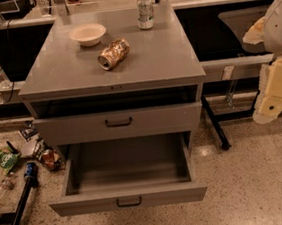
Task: Place orange can into middle drawer
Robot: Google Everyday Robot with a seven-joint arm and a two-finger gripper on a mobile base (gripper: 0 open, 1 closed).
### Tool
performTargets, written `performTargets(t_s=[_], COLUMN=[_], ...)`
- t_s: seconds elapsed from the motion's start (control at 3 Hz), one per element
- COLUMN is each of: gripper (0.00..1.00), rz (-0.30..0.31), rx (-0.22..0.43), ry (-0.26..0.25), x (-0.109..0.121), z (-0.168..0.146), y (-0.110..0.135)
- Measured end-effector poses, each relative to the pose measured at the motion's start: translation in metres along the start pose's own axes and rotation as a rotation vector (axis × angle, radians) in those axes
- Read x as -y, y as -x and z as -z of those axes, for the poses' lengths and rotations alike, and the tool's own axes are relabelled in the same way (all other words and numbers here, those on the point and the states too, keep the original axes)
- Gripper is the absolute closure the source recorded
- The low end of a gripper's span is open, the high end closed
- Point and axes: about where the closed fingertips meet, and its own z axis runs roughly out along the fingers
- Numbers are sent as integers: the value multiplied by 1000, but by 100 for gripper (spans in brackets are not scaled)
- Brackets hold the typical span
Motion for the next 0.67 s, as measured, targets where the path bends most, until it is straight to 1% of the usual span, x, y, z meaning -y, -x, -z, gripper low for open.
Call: performTargets(t_s=[0.33, 0.67], gripper=[0, 0], rz=[4, 99], rx=[2, -22], ry=[-4, 29], x=[1, 16], z=[1, -9], y=[1, 20])
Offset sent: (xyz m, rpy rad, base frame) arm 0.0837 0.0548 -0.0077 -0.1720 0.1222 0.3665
